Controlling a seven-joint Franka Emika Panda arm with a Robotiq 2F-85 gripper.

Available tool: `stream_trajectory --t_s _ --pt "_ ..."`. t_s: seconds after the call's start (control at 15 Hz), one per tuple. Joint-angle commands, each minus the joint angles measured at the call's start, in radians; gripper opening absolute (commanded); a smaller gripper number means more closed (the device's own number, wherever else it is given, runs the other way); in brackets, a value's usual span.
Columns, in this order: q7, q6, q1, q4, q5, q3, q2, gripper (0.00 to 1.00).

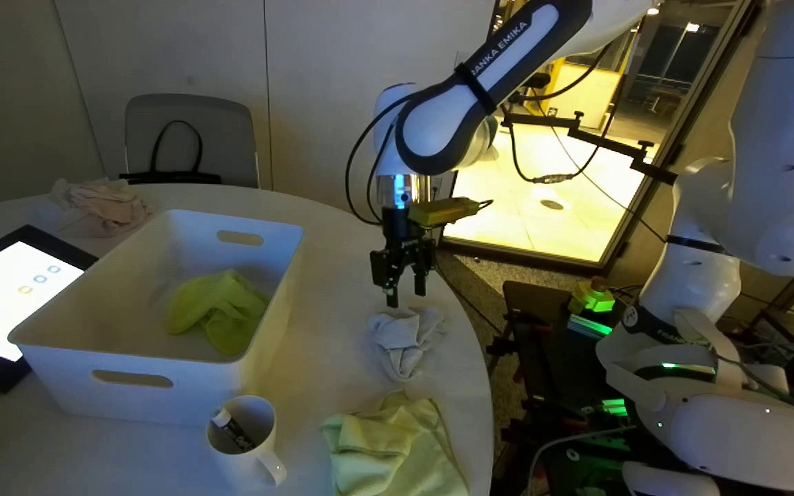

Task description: Put the cloths in the box, then put the marker and the yellow object in the cup

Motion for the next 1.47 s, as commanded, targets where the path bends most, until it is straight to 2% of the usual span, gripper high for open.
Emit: stream_trajectory --t_s 0.0,0.33,0.67,1.4 --pt "-0.090 0.003 -0.005 0.026 0.082 0.020 0.077 1.00" --pt "-0.165 0.013 -0.014 0.018 0.165 0.038 0.144 1.00" --pt "-0.201 0.018 -0.020 0.029 0.195 0.043 0.186 1.00" --pt "-0.136 0.121 -0.023 0.093 0.212 0.036 0.263 1.00"
